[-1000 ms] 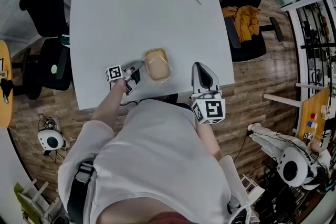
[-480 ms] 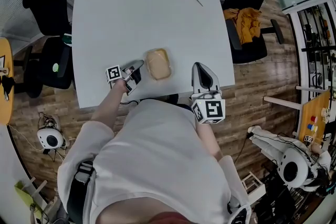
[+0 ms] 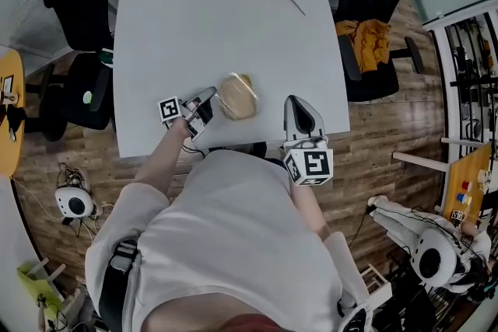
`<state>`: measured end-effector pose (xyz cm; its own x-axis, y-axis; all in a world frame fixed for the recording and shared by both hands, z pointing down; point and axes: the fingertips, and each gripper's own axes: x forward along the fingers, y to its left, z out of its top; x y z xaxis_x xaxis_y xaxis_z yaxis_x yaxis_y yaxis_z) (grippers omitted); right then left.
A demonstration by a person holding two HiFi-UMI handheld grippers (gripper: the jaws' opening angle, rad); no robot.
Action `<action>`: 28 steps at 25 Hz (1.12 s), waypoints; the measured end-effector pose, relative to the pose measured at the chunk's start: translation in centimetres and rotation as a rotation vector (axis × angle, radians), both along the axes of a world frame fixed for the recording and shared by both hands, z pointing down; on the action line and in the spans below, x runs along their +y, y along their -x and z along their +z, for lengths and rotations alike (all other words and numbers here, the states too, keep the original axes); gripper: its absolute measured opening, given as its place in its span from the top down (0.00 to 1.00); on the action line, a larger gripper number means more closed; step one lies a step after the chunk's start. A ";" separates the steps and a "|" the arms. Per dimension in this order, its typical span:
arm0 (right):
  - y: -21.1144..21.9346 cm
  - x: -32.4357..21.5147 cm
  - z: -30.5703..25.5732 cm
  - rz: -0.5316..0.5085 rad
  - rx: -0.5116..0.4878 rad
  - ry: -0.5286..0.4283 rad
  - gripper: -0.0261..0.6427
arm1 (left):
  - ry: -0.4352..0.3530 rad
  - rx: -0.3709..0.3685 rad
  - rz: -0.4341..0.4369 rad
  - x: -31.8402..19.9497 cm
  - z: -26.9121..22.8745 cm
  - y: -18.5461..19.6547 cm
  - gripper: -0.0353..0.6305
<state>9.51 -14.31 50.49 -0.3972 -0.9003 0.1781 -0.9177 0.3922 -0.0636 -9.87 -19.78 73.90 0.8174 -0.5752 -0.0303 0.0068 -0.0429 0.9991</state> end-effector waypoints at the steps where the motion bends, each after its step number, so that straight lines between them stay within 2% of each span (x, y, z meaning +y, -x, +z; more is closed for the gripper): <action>1: 0.0 0.0 0.0 -0.002 -0.002 -0.001 0.95 | -0.011 0.004 -0.009 -0.1 -0.5 0.1 0.88; 5: 0.2 0.0 0.0 -0.012 -0.010 -0.005 0.95 | -0.069 0.030 -0.040 -0.4 -3.5 0.6 0.88; 11: 0.8 -0.3 0.0 -0.042 -0.025 -0.012 0.95 | -0.170 0.115 -0.097 -1.2 -9.4 1.2 0.88; 15: 1.3 -0.7 -0.3 -0.057 -0.029 -0.022 0.95 | -0.263 0.127 -0.113 -1.8 -13.8 1.6 0.88; 23: 0.8 -1.2 -0.8 -0.049 -0.037 -0.037 0.95 | -0.506 0.013 -0.158 -2.1 -21.5 2.1 0.88; 25: 0.2 -1.5 -1.2 -0.033 -0.038 -0.049 0.95 | -0.560 -0.073 -0.195 -2.2 -22.8 2.3 0.88; 28: -0.4 -1.8 -1.8 -0.017 -0.036 -0.069 0.95 | -0.632 -0.279 -0.256 -2.4 -24.0 2.9 0.88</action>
